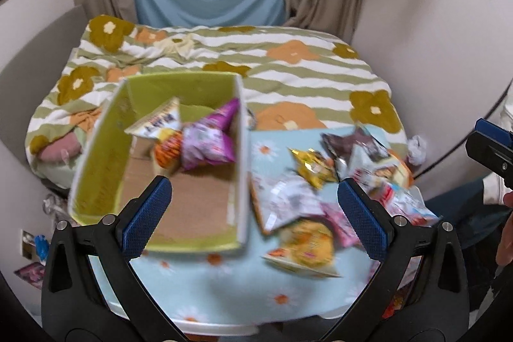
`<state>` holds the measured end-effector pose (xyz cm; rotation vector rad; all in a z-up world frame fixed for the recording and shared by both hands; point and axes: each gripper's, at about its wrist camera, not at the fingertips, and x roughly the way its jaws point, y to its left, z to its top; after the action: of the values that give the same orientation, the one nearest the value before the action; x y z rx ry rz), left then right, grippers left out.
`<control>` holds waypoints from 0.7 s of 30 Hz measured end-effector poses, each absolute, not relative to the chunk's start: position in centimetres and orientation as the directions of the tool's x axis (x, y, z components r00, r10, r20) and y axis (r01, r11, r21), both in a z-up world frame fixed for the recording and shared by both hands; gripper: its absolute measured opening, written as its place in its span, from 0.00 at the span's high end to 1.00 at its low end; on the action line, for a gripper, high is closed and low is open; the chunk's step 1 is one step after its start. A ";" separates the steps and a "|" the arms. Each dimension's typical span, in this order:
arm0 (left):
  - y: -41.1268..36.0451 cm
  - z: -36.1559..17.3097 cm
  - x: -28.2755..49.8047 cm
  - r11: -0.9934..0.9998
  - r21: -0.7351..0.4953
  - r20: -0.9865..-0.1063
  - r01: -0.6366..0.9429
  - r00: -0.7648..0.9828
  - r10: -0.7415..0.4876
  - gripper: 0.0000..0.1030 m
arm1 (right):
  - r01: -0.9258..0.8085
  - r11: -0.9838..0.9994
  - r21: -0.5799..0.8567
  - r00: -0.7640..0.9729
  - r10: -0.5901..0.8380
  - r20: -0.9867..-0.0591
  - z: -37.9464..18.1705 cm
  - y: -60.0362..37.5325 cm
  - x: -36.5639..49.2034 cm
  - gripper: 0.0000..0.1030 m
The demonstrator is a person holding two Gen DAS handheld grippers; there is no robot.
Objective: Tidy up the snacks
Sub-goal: 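Move both tools back over the table toward the remaining snack bags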
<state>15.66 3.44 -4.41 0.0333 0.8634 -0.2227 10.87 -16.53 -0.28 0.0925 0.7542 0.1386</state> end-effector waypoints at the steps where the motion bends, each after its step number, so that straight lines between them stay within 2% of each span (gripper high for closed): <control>1: 2.3 -4.7 15.1 0.976 -0.060 -0.761 0.209 0.623 -0.180 0.00 | -0.090 0.987 0.134 0.719 0.158 -0.676 -0.5 -17.4 10.1 0.00; 7: -2.1 -7.8 13.1 0.979 0.002 -0.790 0.206 0.601 -0.125 0.00 | -0.101 0.984 0.149 0.693 0.177 -0.699 -3.0 -21.7 7.2 0.00; 21: -4.8 -17.0 12.9 0.952 0.119 -0.884 0.282 0.466 -0.028 0.00 | -0.139 0.967 0.211 0.578 0.252 -0.776 -11.7 -24.5 6.4 0.00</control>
<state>12.94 -4.77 -17.00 0.2639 1.0727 -0.1928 6.38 -24.52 -11.74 0.1327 0.9270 0.2295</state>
